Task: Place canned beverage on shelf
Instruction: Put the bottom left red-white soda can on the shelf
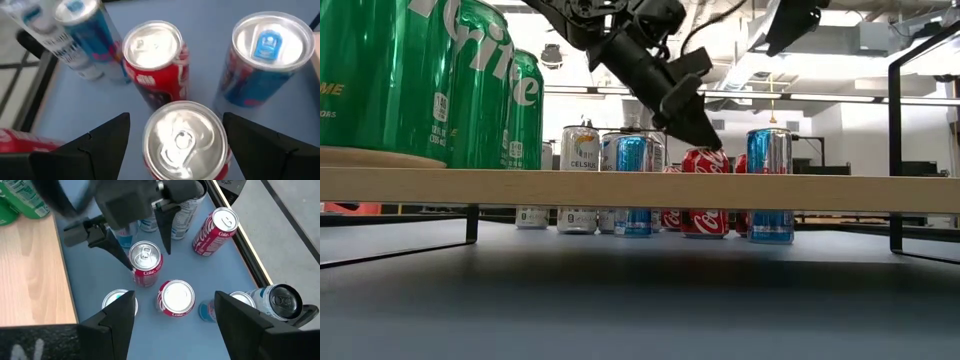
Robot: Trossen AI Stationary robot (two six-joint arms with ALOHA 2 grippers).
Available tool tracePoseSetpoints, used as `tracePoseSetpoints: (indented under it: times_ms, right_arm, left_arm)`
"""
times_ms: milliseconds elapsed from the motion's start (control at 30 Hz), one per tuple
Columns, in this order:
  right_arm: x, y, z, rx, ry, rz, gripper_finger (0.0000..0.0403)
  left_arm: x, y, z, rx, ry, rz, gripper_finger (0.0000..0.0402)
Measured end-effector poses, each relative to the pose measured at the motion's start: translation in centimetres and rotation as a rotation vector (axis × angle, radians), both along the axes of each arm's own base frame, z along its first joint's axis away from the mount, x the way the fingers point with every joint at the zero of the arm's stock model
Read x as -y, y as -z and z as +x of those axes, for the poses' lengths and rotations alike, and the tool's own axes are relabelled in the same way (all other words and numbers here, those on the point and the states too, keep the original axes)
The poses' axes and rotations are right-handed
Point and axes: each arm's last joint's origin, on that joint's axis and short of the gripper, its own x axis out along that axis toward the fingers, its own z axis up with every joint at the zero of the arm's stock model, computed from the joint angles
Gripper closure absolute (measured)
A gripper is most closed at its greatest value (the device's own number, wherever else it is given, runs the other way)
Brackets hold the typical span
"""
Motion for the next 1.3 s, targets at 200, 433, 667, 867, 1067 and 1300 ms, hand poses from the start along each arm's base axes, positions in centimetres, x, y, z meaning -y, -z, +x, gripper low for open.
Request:
tracePoseSetpoints:
  times_ms: [200, 433, 667, 867, 1067, 1300]
  right_arm:
    - [0.0, 0.0, -0.1, -0.008, -0.001, 0.001, 0.0146]
    - [0.0, 0.1, -0.2, -0.025, 0.004, 0.007, 0.0147]
    - [0.0, 0.1, -0.2, -0.024, 0.006, 0.008, 0.0147]
    - [0.0, 0.1, -0.3, -0.017, 0.012, 0.012, 0.0147]
    - [-0.2, -0.8, -1.6, 0.032, 0.013, 0.006, 0.0147]
    - [-0.5, -2.7, -5.0, 0.152, 0.059, -0.019, 0.0147]
  left_arm:
    - [0.3, 1.6, 0.4, -0.045, 0.016, -0.036, 0.0097]
    - [0.5, 2.0, 0.4, -0.078, 0.012, -0.029, 0.0099]
    - [0.5, 1.1, 0.7, -0.078, 0.027, -0.035, 0.0140]
    - [0.6, 0.3, 0.9, -0.095, 0.045, -0.048, 0.0140]
    - [0.6, -1.1, 1.2, -0.099, 0.047, -0.048, 0.0140]
    - [1.7, -4.4, 1.8, -0.059, 0.072, -0.037, 0.0140]
